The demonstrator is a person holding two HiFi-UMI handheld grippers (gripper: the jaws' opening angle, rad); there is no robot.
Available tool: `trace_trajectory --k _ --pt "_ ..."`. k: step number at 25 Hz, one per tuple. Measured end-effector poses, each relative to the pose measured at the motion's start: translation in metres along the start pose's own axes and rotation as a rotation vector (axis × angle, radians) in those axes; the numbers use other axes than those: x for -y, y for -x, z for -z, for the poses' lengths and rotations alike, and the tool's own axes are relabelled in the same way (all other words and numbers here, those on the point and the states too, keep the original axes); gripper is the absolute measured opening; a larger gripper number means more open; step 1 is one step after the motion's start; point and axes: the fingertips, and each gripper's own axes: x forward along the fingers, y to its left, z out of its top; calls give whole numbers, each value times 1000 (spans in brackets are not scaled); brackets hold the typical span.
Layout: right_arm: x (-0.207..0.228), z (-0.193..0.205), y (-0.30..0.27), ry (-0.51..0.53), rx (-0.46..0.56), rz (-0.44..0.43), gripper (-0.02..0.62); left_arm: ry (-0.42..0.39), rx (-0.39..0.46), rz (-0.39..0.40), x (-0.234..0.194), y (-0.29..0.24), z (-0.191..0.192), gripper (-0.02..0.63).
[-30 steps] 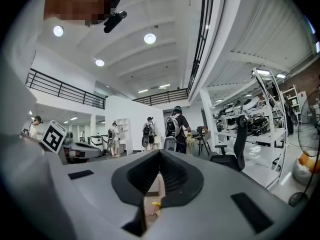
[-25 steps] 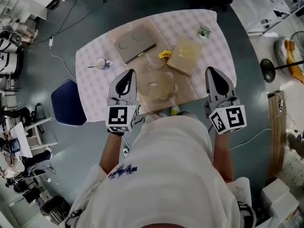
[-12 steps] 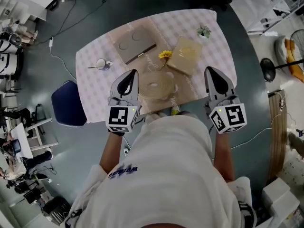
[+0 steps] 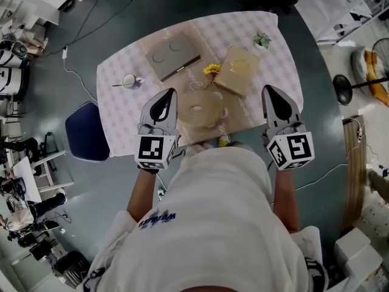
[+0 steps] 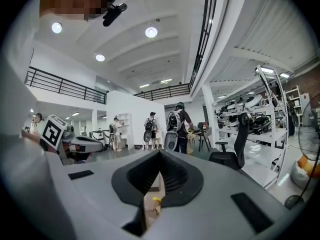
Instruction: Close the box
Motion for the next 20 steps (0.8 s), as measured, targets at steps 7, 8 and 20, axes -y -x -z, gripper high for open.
trace_trajectory --k 7,8,20 --pt "0 -3 -3 8 -1 3 3 0 0 12 1 -2 -1 2" --pt "-1 -2 -3 9 -2 4 3 0 0 12 0 -2 -1 2" --pt "-3 1 -5 4 -13 5 3 8 -14 38 11 -4 5 2"
